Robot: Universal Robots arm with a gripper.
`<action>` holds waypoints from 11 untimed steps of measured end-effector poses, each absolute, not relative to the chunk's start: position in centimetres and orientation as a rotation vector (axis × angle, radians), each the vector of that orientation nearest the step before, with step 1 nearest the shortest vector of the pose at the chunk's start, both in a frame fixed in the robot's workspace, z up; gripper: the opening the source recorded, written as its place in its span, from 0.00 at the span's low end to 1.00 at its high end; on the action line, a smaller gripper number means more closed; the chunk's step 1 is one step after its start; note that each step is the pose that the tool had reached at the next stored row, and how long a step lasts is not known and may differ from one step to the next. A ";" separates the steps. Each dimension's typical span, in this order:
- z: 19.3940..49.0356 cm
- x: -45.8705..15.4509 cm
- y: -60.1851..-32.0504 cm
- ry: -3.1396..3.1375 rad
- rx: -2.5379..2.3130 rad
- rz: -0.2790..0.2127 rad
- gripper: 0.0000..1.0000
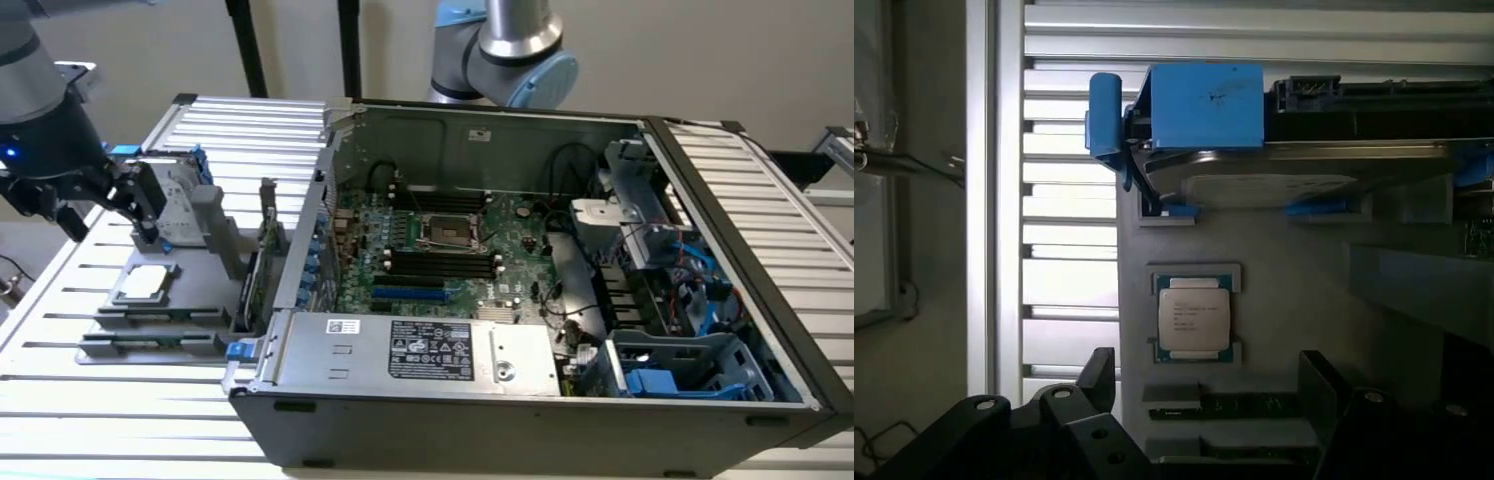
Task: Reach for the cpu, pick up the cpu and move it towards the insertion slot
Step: 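Pick up the cpu and move it towards the insertion slot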
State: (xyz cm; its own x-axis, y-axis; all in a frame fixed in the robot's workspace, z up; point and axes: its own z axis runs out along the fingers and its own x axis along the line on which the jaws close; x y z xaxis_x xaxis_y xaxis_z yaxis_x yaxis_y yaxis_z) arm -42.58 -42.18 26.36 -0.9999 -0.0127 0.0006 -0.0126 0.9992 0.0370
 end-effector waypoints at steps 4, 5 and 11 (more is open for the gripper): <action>25.6 -42.6 -42.2 -3.140 0.019 -0.058 0.82; 25.5 -42.6 -42.2 -3.140 0.019 -0.058 0.82; 24.4 -42.6 -42.3 -3.140 0.018 -0.058 0.82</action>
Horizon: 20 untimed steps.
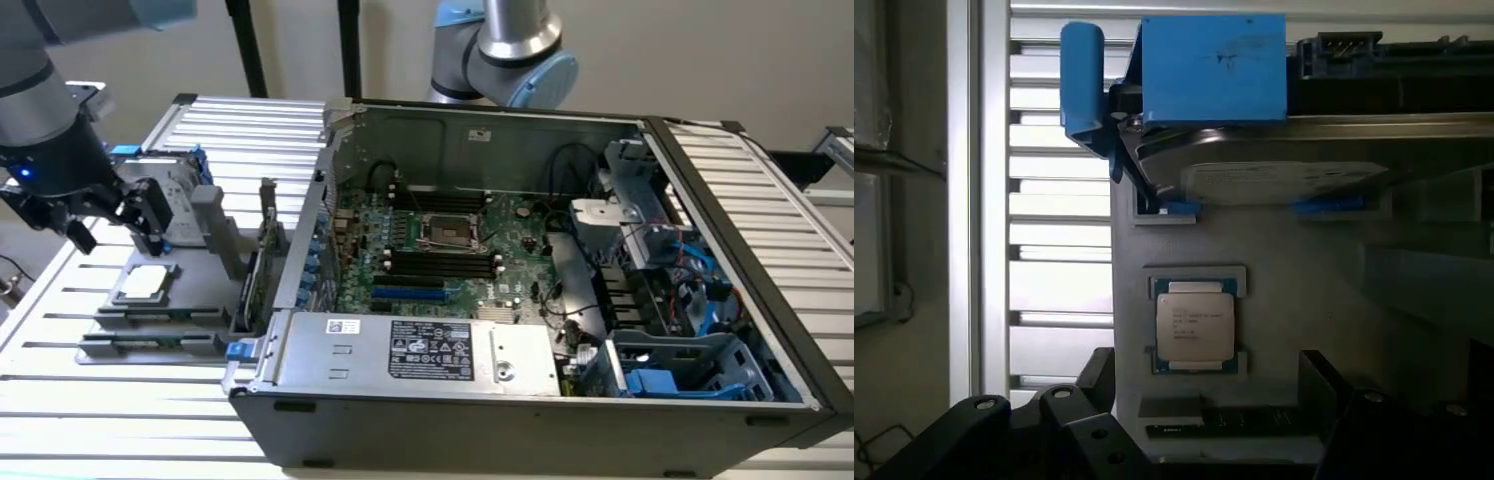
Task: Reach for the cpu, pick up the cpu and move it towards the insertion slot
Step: 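Pick up the cpu and move it towards the insertion slot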
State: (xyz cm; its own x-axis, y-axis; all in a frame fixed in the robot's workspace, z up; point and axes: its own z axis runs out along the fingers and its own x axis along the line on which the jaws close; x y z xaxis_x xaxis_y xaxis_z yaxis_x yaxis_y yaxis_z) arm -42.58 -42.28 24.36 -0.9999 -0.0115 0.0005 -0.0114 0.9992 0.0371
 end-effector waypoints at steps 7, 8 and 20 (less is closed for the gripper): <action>23.1 -42.6 -42.3 -3.140 0.018 -0.058 0.82; 22.9 -42.6 -42.3 -3.140 0.018 -0.058 0.82; 20.7 -42.6 -42.4 -3.140 0.018 -0.058 0.82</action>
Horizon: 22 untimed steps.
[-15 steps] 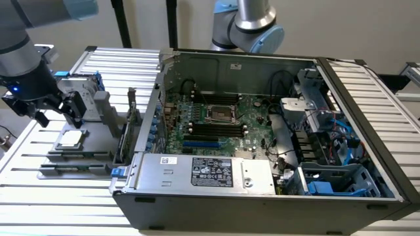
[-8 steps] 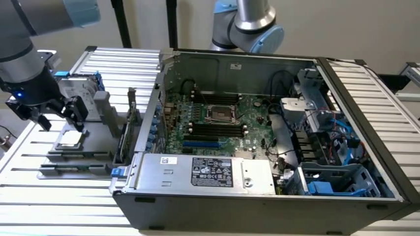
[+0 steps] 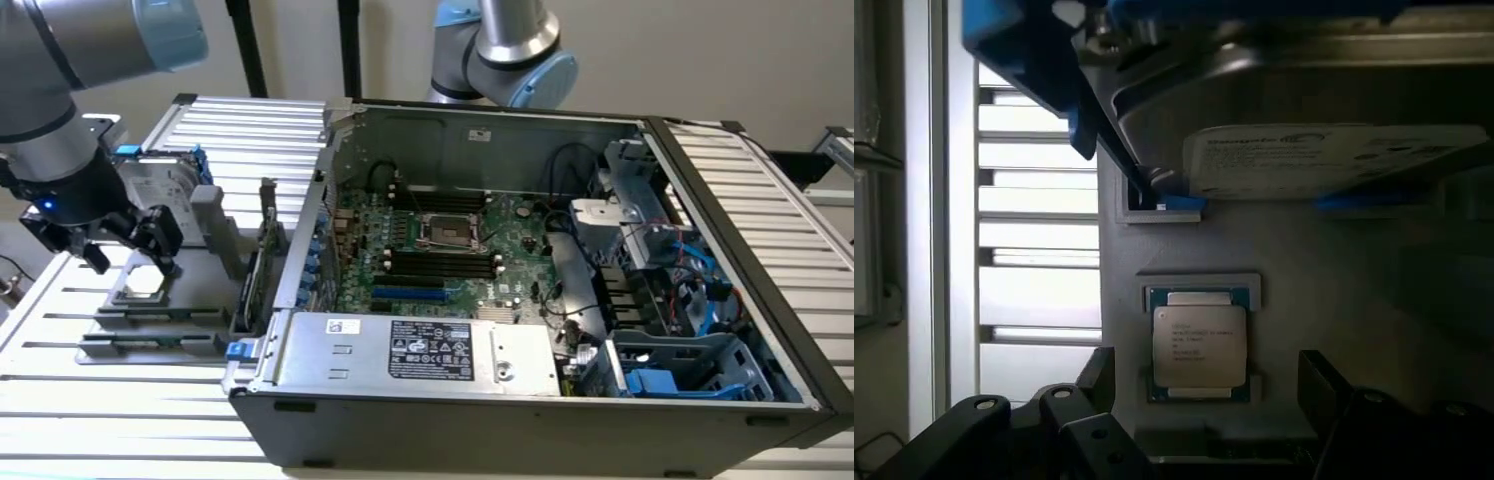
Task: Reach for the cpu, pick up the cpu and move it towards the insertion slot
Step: 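Pick up the cpu and move it towards the insertion slot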
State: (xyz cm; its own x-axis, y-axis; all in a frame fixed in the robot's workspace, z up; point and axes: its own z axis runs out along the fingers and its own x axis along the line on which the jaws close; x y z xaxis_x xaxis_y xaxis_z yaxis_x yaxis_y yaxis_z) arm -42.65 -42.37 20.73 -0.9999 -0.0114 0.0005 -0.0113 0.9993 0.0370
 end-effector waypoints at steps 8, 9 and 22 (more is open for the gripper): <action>19.3 -42.8 -42.4 -3.142 0.018 -0.058 0.82; 19.1 -42.8 -42.4 -3.142 0.018 -0.058 0.82; 18.4 -42.9 -42.2 -3.142 0.018 -0.054 0.82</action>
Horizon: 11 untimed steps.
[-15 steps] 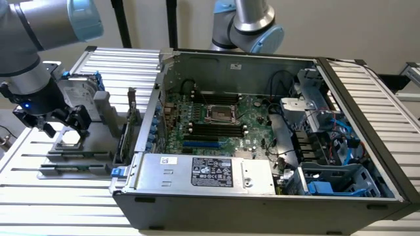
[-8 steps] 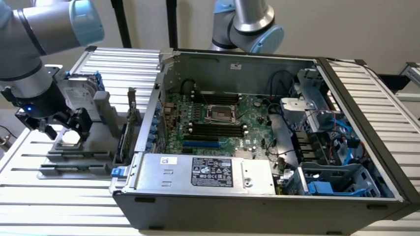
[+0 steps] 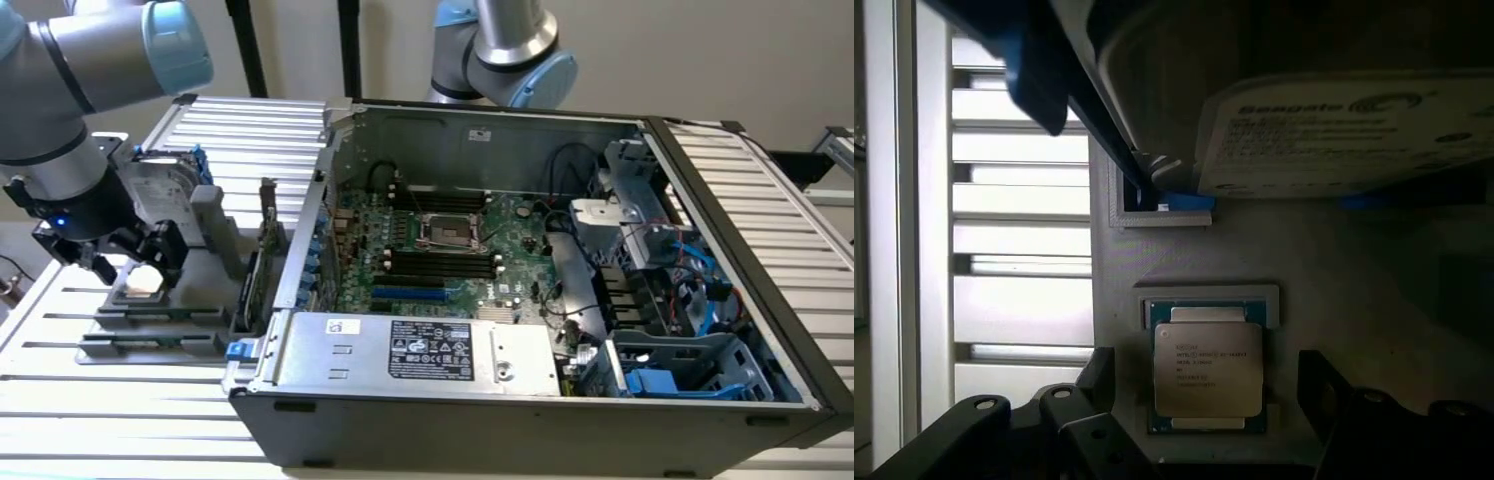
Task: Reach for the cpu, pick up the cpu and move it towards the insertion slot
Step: 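Pick up the cpu and move it towards the insertion slot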
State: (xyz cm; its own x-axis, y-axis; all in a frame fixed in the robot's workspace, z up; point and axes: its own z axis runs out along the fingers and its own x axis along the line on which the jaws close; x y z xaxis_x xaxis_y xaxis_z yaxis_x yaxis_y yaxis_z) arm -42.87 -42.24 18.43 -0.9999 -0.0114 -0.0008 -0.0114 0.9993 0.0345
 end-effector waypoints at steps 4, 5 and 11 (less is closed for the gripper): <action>18.4 -42.9 -42.2 3.140 -0.018 0.054 0.82; 18.4 -42.9 -42.2 3.141 -0.018 0.054 0.82; 18.4 -42.9 -42.2 3.140 -0.018 0.054 0.74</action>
State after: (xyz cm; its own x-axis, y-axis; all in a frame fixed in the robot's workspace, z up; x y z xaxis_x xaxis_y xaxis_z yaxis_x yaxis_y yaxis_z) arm -42.85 -42.20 18.42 -0.9999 -0.0113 -0.0008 -0.0113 0.9993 0.0343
